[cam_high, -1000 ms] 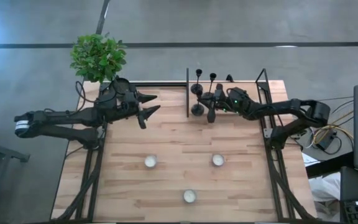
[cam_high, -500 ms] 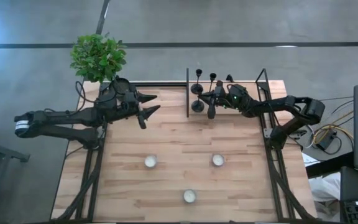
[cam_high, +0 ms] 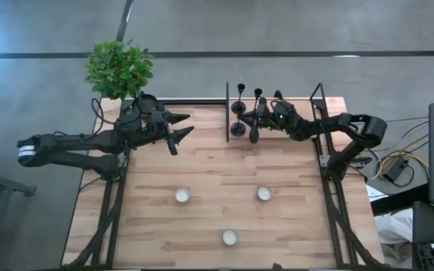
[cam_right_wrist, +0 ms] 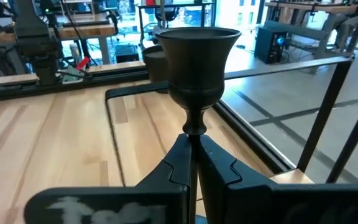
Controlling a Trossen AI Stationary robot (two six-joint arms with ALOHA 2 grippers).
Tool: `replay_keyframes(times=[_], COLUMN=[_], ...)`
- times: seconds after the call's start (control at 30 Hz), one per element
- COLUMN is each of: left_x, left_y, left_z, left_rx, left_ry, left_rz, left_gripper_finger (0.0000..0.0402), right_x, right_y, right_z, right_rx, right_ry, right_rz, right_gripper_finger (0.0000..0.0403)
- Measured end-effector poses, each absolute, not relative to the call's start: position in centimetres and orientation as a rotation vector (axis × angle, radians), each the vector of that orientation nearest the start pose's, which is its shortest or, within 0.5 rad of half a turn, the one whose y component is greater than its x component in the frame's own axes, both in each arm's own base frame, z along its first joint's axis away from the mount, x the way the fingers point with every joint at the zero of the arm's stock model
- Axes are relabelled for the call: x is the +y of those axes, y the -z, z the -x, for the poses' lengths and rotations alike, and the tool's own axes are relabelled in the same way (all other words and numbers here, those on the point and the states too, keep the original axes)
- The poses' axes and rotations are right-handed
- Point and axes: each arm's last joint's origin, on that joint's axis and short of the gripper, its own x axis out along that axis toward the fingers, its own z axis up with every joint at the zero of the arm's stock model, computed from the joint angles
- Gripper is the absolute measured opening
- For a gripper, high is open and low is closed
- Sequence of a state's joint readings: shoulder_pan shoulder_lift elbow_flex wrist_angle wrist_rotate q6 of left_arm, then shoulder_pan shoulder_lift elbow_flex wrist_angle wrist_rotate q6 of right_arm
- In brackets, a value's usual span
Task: Pick & Place candle stick holders
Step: Put the black candle holder on the shelf
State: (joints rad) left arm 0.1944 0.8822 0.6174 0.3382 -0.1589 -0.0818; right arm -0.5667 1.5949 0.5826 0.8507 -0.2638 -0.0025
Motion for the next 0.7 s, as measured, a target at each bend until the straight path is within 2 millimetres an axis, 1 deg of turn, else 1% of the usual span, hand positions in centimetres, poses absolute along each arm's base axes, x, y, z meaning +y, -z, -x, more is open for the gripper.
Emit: replay_keyframes(times=[0.47, 0.57, 0.7], left_x=[4.33, 4.33, 4.33], left_y=[-30.77, -30.77, -30.76], left_z=[-19.58, -19.58, -19.58], left_rx=[-0.084, -0.084, -0.084], left_ry=[-0.351, -0.351, -0.351], left_rz=[0.08, 0.08, 0.08], left_gripper_finger=[0.0236, 0.0236, 0.0236], right_x=[-15.85, -15.82, -15.77], right_y=[-17.04, -17.16, -17.31], right_z=[-26.08, -26.03, -25.96], right_rx=[0.159, 0.16, 0.164], right_ry=[0.306, 0.307, 0.307], right_rz=[-0.076, -0.071, -0.069], right_gripper_finger=[0.0009, 0.0016, 0.0036])
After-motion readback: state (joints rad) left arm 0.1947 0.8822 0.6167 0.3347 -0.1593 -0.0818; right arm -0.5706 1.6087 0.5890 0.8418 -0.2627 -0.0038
